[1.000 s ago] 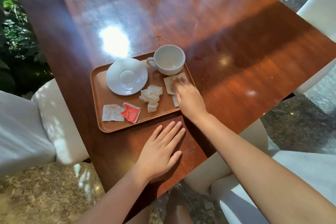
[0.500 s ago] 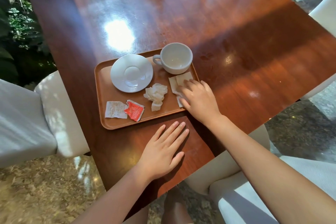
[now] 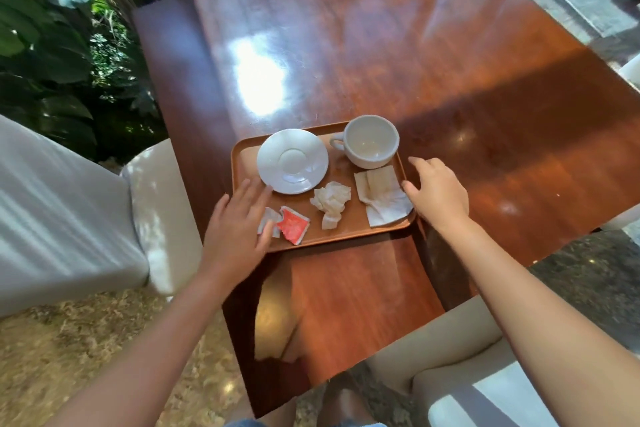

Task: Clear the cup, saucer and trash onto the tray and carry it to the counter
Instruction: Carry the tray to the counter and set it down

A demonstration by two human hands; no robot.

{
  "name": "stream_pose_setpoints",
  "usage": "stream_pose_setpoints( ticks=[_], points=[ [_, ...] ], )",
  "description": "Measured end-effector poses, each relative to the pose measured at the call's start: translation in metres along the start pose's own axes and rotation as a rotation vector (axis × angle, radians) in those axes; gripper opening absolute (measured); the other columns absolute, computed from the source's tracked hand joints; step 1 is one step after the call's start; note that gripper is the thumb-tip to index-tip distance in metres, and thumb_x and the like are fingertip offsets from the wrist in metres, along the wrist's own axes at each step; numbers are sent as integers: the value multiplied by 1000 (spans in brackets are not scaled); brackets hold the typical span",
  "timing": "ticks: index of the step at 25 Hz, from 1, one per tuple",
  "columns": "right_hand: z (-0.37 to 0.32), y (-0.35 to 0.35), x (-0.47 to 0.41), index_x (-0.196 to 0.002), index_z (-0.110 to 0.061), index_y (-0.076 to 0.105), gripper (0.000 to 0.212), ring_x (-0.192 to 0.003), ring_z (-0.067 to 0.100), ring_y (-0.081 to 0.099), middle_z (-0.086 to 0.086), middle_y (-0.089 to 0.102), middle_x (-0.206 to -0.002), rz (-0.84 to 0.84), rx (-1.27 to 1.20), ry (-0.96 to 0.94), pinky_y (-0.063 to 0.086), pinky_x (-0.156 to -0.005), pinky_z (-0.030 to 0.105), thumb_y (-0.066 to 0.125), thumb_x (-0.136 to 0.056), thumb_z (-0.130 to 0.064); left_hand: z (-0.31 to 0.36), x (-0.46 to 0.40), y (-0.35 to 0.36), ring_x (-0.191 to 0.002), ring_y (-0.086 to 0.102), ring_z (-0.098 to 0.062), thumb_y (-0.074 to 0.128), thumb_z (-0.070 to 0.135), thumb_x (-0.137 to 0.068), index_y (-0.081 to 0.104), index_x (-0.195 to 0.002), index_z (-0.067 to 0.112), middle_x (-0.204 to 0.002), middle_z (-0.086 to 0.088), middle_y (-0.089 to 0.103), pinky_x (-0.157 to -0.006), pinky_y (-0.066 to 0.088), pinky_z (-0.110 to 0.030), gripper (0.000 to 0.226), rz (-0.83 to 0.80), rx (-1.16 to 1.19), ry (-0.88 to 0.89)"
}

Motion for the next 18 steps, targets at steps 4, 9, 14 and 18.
stream_pose_setpoints(
  ticks=[4, 9, 14, 18],
  points=[
    [-6, 8, -16, -125, -13, 52, 40, -108, 38, 55, 17, 58, -116, -75, 27, 35, 49, -81, 44, 54, -86, -23, -52, -17, 9, -130, 42, -32, 48, 31, -89, 46, -134, 2, -139, -19, 48, -99, 39, -48, 53, -135, -58, -253],
    [-11, 8, -30, -98, -9, 65, 19, -95, 39, 62, 19, 69, -98, -82, 23, 53, 49, -69, 40, 56, -83, -16, -61, -35, 15, -106, 50, -32, 57, 33, -86, 58, -109, 3, -113, -15, 54, -75, 48, -43, 38, -198, 37, -469],
    [-9, 14, -37, -96, -7, 62, 18, -94, 42, 61, 22, 68, -97, -134, 28, 108, 46, -69, 38, 53, -80, -9, -72, -39, 23, -81, 59, -32, 55, 18, -86, 57, -91, 5, -88, -13, 61, -62, 45, -35, 14, -220, 210, -641],
    [-3, 19, -43, -97, -8, 61, 24, -96, 42, 60, 22, 68, -99, -204, -35, 96, 46, -73, 39, 49, -76, -5, -81, -41, 26, -77, 58, -30, 58, 11, -83, 61, -82, 4, -78, -11, 62, -63, 44, -34, 8, -234, 333, -641]
  ],
)
Point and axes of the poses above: each hand's wrist, its own x-axis away from the middle knuckle, its own y-axis out of the palm, z = x × y, the point moved 6 cm from there along -x, towards the middle knuckle
